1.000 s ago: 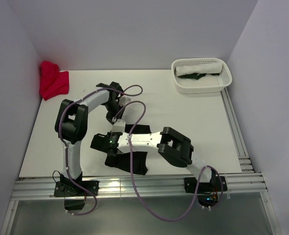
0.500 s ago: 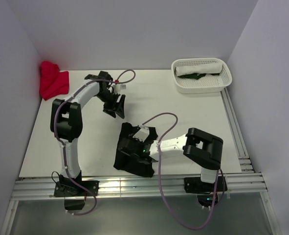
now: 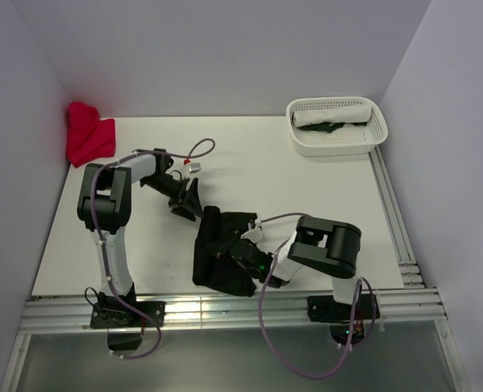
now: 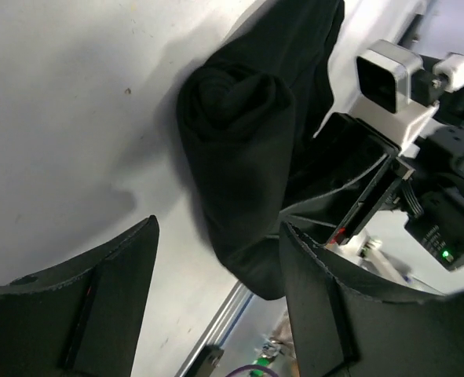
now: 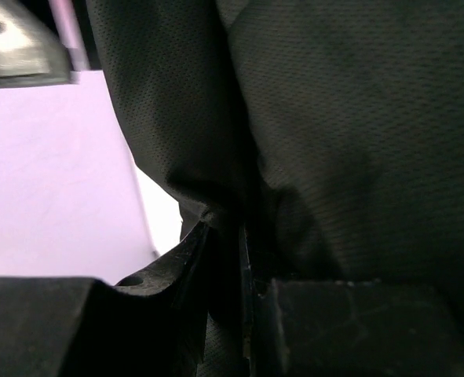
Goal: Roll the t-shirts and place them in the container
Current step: Roll the tshirt
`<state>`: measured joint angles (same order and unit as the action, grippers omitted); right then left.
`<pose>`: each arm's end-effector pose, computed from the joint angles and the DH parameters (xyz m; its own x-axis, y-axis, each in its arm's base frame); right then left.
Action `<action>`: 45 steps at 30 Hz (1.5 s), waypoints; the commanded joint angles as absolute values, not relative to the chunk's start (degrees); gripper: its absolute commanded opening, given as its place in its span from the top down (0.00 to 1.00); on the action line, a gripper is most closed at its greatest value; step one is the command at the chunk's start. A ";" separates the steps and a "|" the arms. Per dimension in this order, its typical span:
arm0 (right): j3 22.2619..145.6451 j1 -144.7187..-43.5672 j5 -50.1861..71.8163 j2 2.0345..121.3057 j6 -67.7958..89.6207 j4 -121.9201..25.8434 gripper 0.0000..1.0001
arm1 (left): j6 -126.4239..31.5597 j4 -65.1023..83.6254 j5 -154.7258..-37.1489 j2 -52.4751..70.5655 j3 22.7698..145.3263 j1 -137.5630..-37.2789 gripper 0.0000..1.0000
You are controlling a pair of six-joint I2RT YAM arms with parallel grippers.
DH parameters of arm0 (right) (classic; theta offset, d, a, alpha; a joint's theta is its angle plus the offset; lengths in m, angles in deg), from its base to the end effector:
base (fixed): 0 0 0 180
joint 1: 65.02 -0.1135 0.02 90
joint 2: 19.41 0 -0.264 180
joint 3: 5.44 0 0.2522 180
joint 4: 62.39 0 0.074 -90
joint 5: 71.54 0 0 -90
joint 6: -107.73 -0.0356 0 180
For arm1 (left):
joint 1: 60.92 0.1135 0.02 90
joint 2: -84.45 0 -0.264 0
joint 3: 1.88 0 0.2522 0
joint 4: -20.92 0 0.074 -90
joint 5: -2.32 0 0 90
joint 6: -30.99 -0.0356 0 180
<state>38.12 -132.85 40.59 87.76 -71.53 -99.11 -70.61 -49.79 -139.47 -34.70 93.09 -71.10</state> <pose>0.1277 0.2778 0.0914 -0.7332 0.6552 -0.1819 0.1612 0.4273 0.8896 0.3597 -0.0930 0.1451 -0.9519 0.2973 -0.0739 0.2397 0.5726 -0.7840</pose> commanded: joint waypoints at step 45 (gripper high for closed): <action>106.03 -129.70 52.82 100.80 -45.73 -11.38 0.37 | -51.45 -41.26 -104.03 -37.10 104.95 -74.63 1.00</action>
<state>100.30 -128.19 47.89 97.23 -46.83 -21.08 -51.18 -38.62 -111.73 -37.13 102.68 -74.18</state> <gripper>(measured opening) 0.638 0.124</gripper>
